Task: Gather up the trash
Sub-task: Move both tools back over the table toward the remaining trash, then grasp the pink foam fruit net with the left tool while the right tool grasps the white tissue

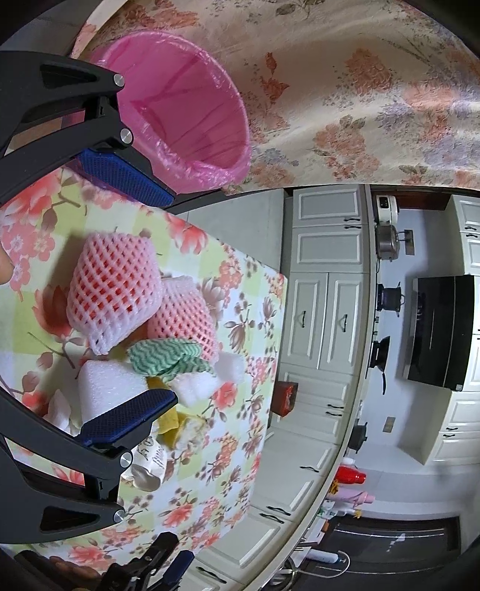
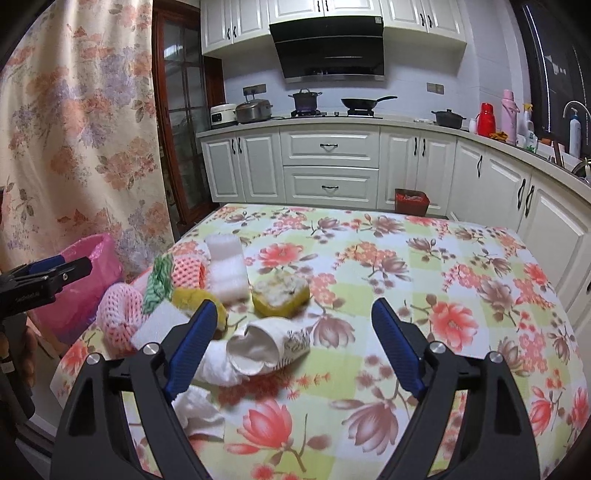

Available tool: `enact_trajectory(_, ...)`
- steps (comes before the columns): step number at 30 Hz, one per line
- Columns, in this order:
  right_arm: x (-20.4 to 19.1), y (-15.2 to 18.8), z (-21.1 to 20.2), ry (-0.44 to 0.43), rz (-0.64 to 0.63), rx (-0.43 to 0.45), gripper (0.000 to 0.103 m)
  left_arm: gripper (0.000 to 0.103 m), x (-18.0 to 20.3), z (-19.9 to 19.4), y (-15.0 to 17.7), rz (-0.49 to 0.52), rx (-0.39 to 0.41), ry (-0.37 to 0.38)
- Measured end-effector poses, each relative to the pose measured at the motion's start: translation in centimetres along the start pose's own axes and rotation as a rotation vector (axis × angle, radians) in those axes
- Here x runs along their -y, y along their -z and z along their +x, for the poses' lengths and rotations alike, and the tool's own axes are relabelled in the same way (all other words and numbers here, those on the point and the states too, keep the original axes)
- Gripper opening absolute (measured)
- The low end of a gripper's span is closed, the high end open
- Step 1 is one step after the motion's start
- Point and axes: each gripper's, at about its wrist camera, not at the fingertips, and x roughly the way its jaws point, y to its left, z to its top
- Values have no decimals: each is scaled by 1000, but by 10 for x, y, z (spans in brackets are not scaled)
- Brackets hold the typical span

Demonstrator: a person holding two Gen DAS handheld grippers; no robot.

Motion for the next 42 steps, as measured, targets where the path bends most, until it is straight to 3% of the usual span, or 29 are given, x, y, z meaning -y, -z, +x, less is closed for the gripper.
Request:
enact_trajectory(36,-86,62,34,-106,-126,-179,83,94,-20,55,45,-36,-139,50)
enact_trajectory(42,-93,70,47,-113,-137,-225,78,77,-21,63,48,-34,-168,69)
